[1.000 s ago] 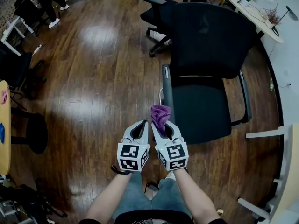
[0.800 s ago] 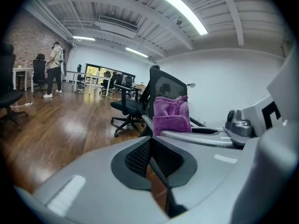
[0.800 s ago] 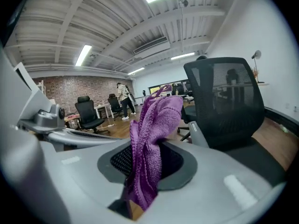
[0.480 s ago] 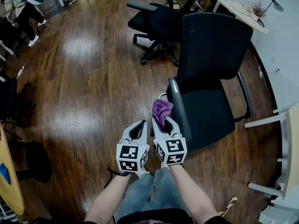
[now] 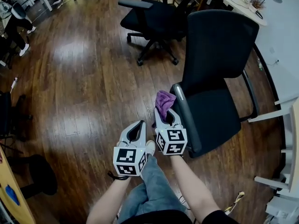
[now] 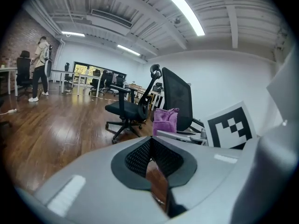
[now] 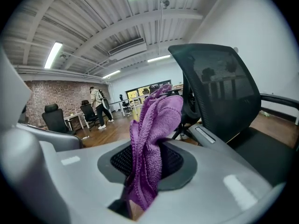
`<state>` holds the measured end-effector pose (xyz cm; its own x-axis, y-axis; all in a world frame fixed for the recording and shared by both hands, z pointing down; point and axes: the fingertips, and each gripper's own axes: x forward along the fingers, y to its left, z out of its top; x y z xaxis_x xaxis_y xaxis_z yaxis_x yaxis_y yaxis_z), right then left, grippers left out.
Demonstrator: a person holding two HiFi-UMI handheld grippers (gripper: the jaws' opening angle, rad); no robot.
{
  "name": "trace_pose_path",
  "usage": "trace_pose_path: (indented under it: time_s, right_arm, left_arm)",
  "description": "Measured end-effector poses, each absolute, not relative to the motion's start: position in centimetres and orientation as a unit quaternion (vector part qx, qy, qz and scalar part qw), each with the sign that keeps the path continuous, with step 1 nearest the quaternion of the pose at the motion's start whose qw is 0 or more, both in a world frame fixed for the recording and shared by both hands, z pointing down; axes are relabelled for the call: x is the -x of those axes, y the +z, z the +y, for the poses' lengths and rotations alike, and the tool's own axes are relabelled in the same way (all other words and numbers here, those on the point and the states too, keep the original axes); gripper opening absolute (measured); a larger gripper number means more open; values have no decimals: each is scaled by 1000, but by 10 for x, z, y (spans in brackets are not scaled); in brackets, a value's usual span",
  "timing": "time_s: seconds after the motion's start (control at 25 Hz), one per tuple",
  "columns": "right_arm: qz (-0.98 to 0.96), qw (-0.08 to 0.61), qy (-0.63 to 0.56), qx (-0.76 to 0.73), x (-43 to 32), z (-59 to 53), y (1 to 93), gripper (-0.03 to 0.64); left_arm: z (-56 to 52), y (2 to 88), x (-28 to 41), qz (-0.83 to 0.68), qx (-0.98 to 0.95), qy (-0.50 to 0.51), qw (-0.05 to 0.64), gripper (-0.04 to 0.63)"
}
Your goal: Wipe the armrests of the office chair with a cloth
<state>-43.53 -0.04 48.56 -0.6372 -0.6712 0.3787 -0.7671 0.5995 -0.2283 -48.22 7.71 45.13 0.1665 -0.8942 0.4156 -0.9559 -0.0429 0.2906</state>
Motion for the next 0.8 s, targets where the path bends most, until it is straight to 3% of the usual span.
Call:
trace_pose_path:
  time_s: [0.52,0.8]
  right_arm:
    - [-844,145,230,-462,434,-84,546,98]
    - [-837,149,230,-474,423,-79,553,98]
  left_arm:
    - [-20,492,480,-595,-750,107,267,5]
    - [-11,508,480,-588,-750,109,282,5]
